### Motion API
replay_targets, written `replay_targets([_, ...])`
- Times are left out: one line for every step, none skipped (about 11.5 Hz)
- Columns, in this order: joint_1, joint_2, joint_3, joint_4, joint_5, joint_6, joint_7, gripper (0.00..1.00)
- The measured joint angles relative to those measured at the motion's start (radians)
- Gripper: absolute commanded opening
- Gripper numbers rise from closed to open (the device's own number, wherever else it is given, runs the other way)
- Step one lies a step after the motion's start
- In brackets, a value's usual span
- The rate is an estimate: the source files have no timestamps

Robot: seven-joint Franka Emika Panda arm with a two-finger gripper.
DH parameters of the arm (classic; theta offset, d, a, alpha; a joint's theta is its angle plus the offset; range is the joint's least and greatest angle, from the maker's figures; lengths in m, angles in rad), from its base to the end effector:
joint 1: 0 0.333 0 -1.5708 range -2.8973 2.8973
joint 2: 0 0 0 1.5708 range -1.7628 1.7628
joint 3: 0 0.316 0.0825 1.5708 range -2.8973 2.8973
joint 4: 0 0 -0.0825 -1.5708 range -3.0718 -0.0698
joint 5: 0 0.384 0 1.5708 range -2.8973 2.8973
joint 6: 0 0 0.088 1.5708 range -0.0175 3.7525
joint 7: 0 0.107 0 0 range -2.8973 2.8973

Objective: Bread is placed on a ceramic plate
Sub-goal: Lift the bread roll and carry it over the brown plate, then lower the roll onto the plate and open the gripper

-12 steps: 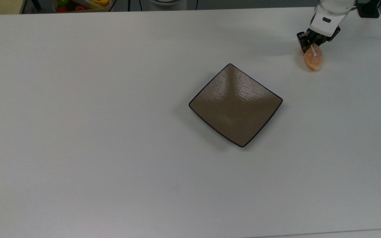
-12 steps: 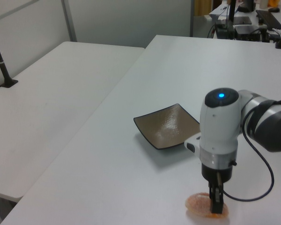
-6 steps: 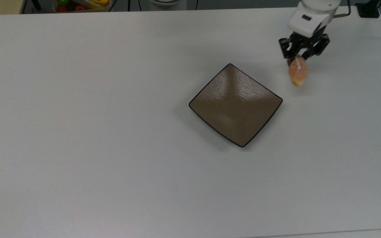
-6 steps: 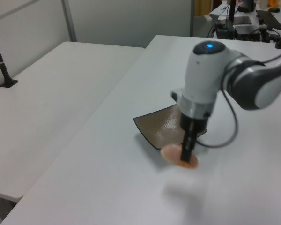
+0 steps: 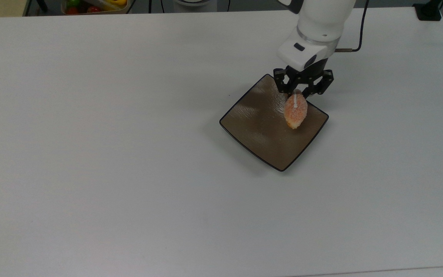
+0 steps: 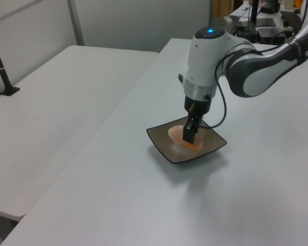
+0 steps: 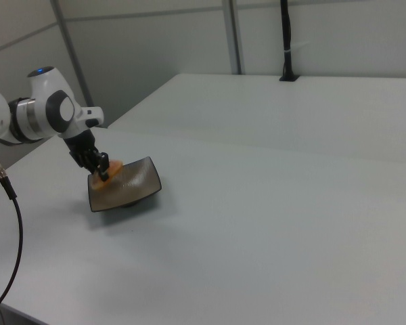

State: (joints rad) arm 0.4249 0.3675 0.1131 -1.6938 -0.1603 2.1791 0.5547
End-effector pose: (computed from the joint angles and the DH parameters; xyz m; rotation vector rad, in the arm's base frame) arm 0.5807 0.3307 0.3958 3.1112 0.0888 0.2395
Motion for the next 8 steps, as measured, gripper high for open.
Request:
replay_targets([-0.01,0.001,-0.005,-0.002,0.0,0.0,-0.005,0.58])
replay_targets([-0.019,0.003,-0.008,-0.003,0.0,0.0,-0.006,0.92])
replay_targets([-0.026,0.006,-0.008,-0.004,0.0,0.0,-0.007,1.0])
replay_targets([-0.031,0.009,-0.008,-0.004,0.0,0.0,-0.009,1.0])
replay_targets([-0.032,0.01,-0.009,-0.004,0.0,0.0,-0.009,1.0])
replay_targets([-0.032,0.011,-0.009,-0.004,0.0,0.0,-0.009,1.0])
replay_targets([-0.032,0.011,-0.009,-0.004,0.0,0.0,-0.009,1.0])
replay_targets([-0.032,0.011,-0.009,-0.004,0.0,0.0,-0.009,1.0])
